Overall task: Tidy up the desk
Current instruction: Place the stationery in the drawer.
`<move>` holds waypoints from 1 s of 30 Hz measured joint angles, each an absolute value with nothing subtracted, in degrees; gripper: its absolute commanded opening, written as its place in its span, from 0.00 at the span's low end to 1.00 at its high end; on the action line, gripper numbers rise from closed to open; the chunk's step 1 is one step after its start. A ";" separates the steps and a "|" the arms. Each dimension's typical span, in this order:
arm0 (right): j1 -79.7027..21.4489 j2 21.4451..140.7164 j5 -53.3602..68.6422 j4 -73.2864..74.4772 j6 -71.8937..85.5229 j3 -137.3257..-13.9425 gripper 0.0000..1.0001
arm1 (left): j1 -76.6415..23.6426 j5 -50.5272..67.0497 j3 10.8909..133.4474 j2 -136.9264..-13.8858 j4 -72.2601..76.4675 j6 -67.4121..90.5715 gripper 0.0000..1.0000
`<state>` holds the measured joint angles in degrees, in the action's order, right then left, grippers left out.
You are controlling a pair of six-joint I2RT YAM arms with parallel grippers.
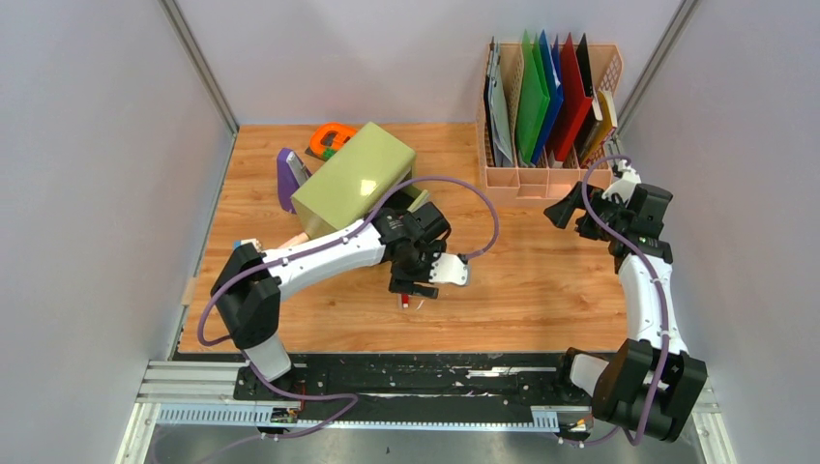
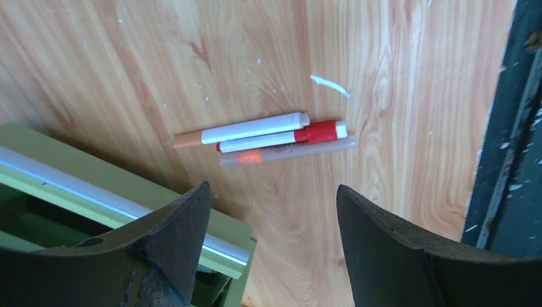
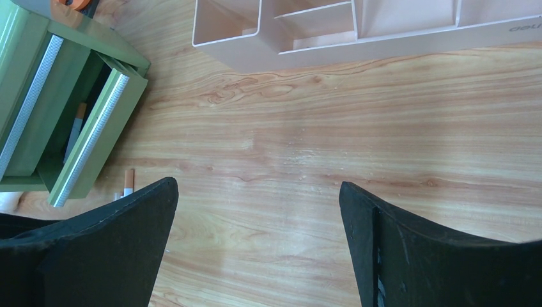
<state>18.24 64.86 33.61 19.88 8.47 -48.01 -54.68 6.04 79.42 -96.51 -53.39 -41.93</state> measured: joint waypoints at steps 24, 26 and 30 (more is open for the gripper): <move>19.00 65.56 35.11 19.88 8.47 -47.72 1.00 | -54.28 3.79 63.37 -99.48 -41.12 -66.67 0.68; 19.18 65.58 35.20 19.88 8.47 -47.70 1.00 | -54.28 3.27 63.44 -100.71 -41.47 -67.02 0.66; 19.42 65.67 35.29 19.88 8.47 -47.70 1.00 | -54.28 2.24 63.86 -101.43 -42.24 -67.40 0.64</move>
